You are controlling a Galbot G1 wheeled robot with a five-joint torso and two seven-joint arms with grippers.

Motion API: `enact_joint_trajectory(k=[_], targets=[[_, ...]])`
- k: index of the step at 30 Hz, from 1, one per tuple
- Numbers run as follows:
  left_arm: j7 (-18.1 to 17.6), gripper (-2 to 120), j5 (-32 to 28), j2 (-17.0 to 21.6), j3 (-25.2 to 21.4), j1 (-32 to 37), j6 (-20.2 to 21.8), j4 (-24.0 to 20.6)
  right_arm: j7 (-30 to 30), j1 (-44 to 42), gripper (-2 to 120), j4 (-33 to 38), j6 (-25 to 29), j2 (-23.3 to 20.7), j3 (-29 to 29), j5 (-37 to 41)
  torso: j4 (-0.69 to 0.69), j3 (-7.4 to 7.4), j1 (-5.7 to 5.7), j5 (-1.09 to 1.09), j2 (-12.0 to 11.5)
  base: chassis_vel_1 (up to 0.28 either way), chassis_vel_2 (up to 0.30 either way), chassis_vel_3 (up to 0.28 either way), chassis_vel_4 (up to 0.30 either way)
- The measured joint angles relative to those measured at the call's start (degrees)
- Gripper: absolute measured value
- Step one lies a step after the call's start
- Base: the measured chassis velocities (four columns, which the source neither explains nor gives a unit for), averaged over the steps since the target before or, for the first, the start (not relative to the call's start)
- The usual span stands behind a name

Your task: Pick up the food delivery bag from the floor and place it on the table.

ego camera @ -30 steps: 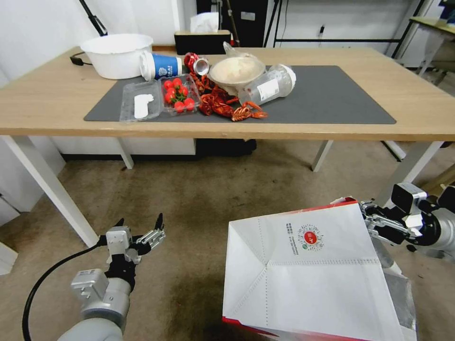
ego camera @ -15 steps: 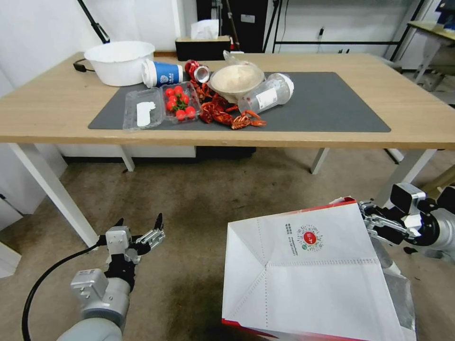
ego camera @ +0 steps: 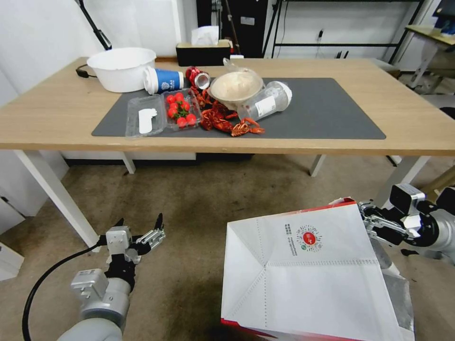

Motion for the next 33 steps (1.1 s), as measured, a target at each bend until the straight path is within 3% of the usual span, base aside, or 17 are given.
enact_joint_trajectory(k=[21, 33], targets=[[0.05, 100, 0.38, -0.22, 0.19, 0.18, -0.08, 0.06, 0.03, 0.03, 0, 0.13, 0.03, -0.33, 0.14, 0.10, 0.00, 3.22, 1.79, 0.00, 4.99, 0.000, 0.000, 0.000, 0.000], [0.03, 100, 0.40, -0.22, 0.20, 0.12, -0.10, 0.06, 0.10, 0.02, 0, 0.22, 0.04, -0.33, 0.13, 0.20, 0.00, 3.77, 2.15, 0.00, 5.91, 0.000, 0.000, 0.000, 0.000]])
